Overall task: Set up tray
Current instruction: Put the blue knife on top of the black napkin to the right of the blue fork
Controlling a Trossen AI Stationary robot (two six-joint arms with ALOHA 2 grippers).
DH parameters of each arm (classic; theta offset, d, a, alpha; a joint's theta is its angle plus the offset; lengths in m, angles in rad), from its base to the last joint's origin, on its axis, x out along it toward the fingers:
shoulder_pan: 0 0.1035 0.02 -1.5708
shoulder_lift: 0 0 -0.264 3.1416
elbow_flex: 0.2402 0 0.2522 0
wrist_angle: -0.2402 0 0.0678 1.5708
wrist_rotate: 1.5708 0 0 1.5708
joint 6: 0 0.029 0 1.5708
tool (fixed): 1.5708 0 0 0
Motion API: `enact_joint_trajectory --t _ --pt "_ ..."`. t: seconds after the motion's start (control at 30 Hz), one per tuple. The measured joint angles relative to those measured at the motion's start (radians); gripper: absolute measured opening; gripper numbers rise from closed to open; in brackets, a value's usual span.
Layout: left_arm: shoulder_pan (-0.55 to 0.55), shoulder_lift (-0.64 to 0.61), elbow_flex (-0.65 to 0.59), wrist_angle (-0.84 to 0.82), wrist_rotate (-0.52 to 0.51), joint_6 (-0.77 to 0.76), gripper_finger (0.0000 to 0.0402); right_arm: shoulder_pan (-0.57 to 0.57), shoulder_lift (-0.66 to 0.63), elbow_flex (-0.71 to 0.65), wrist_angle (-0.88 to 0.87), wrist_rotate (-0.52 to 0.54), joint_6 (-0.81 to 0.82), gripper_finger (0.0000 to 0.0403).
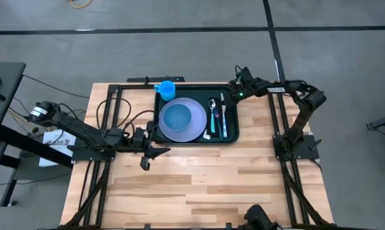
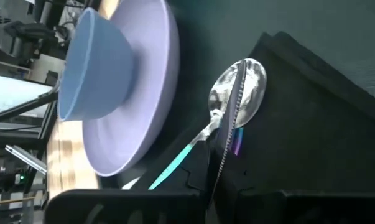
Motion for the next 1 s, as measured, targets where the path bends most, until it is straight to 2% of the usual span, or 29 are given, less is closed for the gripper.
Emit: enact_joint_trajectory --t 0.23,0.57,1.0 --pt "0.000 0.000 0.000 -0.001 -0.010 0.011 0.0132 0.000 0.064 0.043 0.001 0.003 -0.006 0.0001" --pt "0.000 0.000 0.000 -0.003 -0.010 0.016 0.0132 -0.006 0.064 0.047 -0.006 0.055 -0.007 0.0001" --pt "0.000 0.001 0.000 -0.007 -0.009 0.015 0.0132 -0.006 0.063 0.047 -0.004 0.064 -0.011 0.0014"
